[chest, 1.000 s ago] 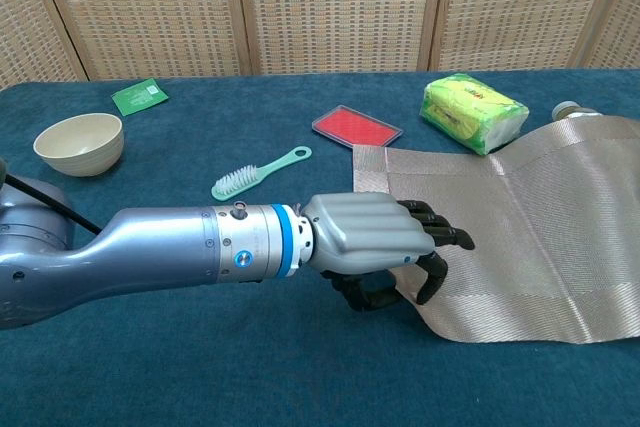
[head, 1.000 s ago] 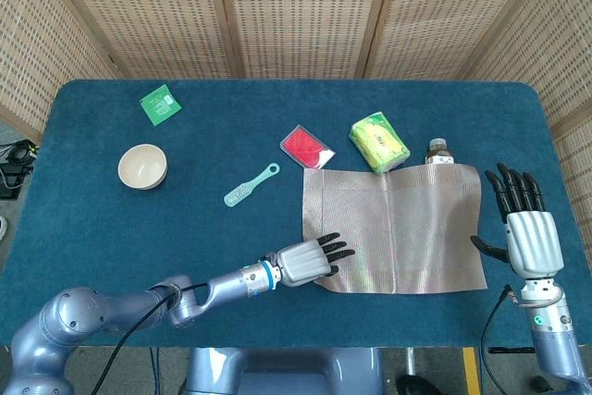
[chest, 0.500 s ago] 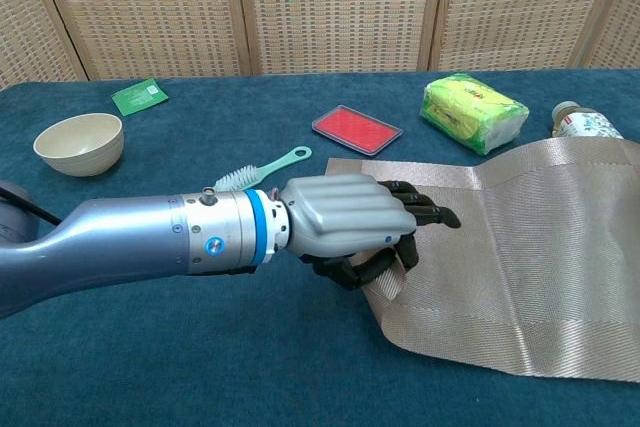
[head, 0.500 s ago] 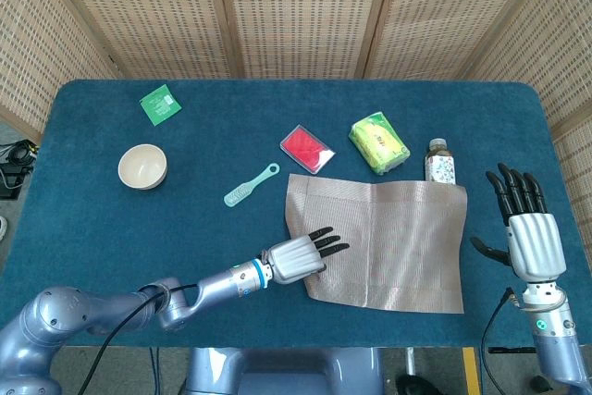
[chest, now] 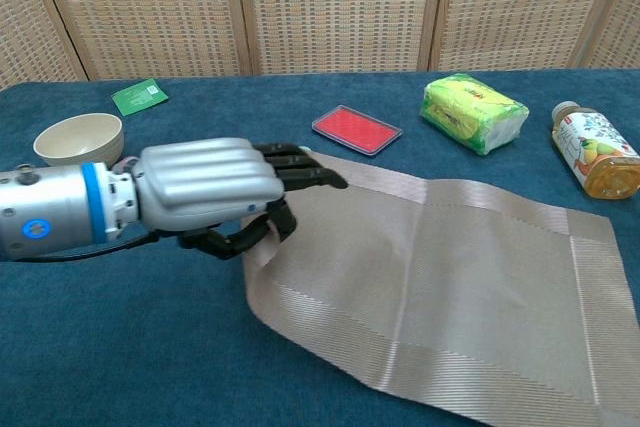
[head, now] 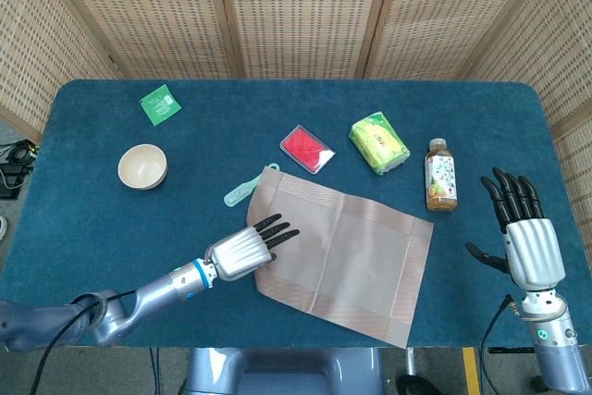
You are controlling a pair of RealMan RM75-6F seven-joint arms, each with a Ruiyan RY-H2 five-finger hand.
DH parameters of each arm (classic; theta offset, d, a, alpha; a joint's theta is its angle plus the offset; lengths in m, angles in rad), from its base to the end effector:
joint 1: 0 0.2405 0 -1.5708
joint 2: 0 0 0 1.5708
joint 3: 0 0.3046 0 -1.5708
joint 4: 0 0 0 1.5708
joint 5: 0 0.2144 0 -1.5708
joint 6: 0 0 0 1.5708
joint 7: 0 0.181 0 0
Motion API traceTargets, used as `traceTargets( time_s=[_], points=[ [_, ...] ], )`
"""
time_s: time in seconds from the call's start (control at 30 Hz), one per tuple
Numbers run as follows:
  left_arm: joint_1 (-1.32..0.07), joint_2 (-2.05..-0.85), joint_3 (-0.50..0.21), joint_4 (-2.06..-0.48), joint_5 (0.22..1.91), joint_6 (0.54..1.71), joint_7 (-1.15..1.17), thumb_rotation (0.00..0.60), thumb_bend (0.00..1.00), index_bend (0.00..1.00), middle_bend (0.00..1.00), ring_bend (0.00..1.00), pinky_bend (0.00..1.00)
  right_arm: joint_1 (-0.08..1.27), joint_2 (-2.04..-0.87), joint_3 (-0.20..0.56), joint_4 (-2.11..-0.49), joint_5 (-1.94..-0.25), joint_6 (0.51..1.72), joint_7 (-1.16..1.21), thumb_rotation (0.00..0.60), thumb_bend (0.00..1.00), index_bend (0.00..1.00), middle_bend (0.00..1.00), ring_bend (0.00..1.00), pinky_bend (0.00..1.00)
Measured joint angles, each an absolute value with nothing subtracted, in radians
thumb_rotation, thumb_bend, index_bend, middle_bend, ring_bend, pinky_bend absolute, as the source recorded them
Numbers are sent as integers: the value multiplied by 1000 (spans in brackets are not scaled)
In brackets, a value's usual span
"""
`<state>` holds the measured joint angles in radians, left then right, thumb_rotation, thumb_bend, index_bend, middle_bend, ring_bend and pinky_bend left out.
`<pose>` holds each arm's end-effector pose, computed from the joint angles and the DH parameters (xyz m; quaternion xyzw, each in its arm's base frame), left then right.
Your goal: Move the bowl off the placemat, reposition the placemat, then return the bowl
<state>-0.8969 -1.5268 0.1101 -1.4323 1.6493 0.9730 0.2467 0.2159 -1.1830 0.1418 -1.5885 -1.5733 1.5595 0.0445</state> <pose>-0.1301 0.3450 -0.0737 -0.9016 -0.1155 -0.3436 0.2362 -0.2963 -0.2797 0.1794 0.5864 -0.3105 0.5127 0.5449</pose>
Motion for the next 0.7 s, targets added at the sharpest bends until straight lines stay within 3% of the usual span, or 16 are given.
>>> traceTargets(
  time_s=[0.3,0.7],
  points=[
    [-804,-1420,226,-1569,1719,1036,301,600,647,786,0,0,0,205,-1175,133,-1609,-1608,1587,40,600,0,0,0,0,0],
    [-758,-1375,253,-1732,1661,923,524,600,649,788,0,0,0,198,-1173,133,-1612,-1613,1594,38,600,0,0,0,0,0]
  ],
)
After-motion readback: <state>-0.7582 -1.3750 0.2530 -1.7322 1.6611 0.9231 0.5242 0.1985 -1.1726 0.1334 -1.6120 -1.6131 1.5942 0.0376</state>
